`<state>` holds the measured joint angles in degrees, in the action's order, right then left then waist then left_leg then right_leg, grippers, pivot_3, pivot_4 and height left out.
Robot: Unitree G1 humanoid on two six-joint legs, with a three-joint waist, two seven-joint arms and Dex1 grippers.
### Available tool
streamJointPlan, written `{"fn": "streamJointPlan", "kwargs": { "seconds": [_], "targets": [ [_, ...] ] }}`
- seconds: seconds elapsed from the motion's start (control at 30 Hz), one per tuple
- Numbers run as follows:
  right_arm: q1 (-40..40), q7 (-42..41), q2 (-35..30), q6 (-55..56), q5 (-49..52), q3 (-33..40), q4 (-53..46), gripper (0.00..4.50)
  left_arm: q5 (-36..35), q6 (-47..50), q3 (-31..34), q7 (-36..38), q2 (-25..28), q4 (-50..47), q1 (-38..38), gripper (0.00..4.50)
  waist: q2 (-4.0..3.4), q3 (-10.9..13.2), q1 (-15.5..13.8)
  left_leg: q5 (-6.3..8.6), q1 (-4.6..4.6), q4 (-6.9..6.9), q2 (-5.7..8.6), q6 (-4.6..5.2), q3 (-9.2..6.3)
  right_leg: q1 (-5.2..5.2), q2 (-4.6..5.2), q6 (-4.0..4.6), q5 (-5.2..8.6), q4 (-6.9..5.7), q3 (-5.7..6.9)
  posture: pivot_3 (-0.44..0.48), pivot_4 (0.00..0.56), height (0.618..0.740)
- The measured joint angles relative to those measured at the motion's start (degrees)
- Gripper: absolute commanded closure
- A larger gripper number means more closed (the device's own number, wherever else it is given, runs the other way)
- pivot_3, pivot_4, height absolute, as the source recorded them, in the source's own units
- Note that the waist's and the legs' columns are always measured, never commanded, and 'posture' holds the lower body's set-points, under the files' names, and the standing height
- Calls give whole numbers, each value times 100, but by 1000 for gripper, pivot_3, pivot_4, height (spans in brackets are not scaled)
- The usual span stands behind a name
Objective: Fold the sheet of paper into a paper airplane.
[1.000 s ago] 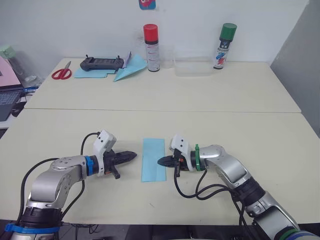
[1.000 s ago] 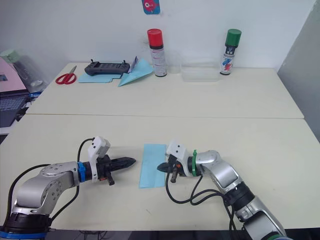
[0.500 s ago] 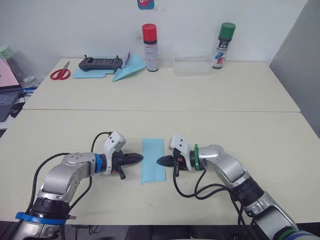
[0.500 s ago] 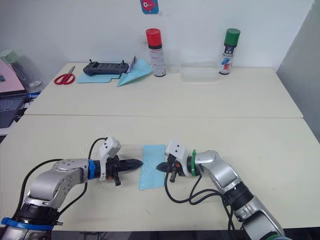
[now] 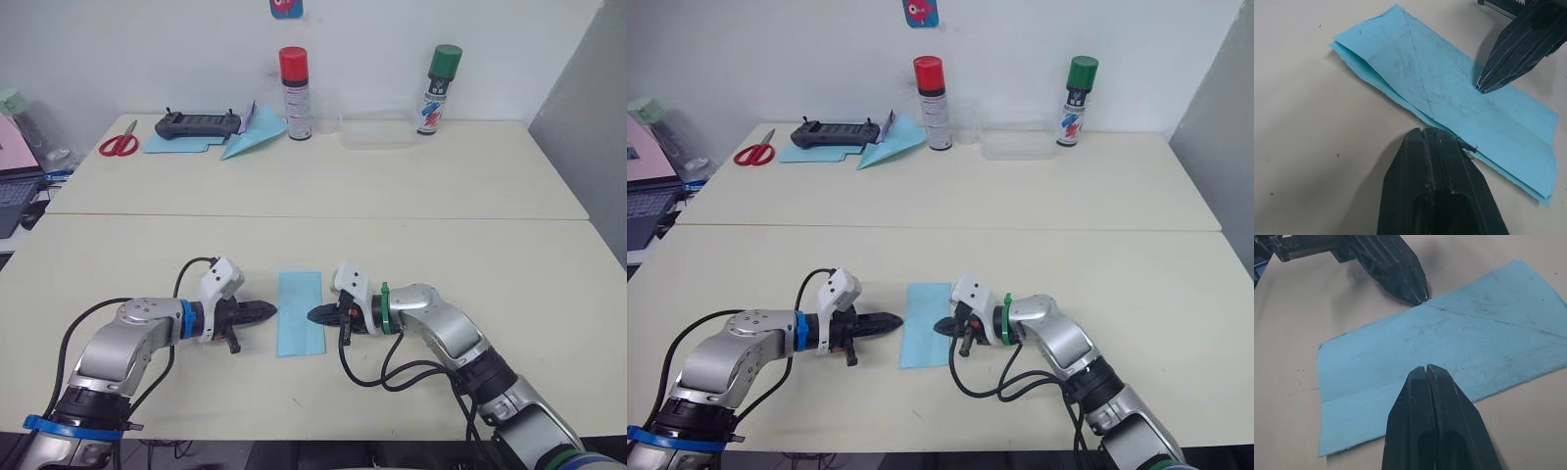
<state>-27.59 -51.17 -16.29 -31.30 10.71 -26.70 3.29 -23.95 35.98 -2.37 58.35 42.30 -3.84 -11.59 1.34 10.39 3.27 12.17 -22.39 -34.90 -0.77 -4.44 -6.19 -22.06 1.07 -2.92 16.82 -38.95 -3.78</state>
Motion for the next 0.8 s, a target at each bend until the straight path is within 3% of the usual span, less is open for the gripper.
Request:
{"fn": "streamJointPlan", "kwargs": {
  "seconds": [0.63,0.8],
  "targets": [
    [-13,1,7,5,0,69,54,4469,68,28,-77,-15,-118,-3,-158,4500,0,0,-11,-2,-2,-1,3,2,-1,1,1,-2,-1,0,0,0,150,740],
    [-12,5,14,5,0,76,57,4469,-290,370,56,-15,-187,-166,-326,4500,1,1,-12,-2,-5,-1,3,2,-1,0,1,-3,-1,1,0,0,150,740]
  ]
}}
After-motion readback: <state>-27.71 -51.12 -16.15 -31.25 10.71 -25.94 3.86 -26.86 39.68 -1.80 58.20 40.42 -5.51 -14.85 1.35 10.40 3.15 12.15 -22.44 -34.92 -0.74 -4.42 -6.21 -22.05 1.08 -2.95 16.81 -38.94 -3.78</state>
